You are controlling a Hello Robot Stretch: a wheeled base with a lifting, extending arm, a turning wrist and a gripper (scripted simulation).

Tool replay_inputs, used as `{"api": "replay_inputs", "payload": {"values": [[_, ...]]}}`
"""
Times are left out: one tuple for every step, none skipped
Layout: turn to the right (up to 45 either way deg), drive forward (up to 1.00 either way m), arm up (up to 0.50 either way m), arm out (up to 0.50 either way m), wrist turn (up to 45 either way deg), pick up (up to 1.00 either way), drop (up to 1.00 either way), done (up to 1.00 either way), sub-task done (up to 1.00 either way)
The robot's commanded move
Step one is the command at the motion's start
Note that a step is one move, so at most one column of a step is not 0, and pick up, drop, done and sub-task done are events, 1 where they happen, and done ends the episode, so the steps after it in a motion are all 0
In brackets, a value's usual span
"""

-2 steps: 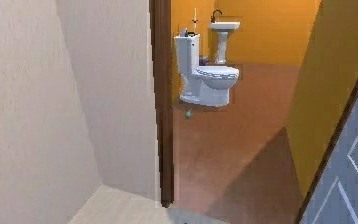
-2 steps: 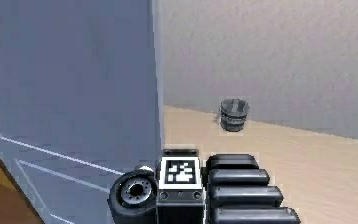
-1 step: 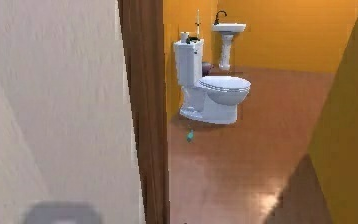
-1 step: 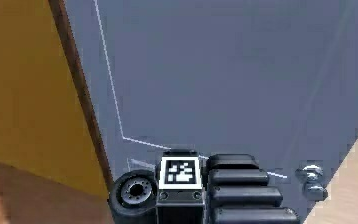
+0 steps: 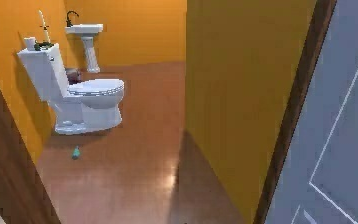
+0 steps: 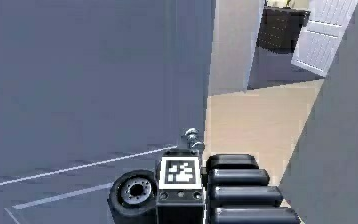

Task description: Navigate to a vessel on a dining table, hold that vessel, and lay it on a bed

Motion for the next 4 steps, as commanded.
{"api": "replay_inputs", "payload": {"values": [[0.0, 0.80, 0.00, 0.00, 0.0, 0.00, 0.00, 0.00, 0.00], [-3.0, 0.00, 0.00, 0.00, 0.0, 0.00, 0.00, 0.00, 0.00], [-3.0, 0.00, 0.00, 0.00, 0.0, 0.00, 0.00, 0.00, 0.00], [0.0, 1.00, 0.00, 0.00, 0.0, 0.00, 0.00, 0.00, 0.00]]}}
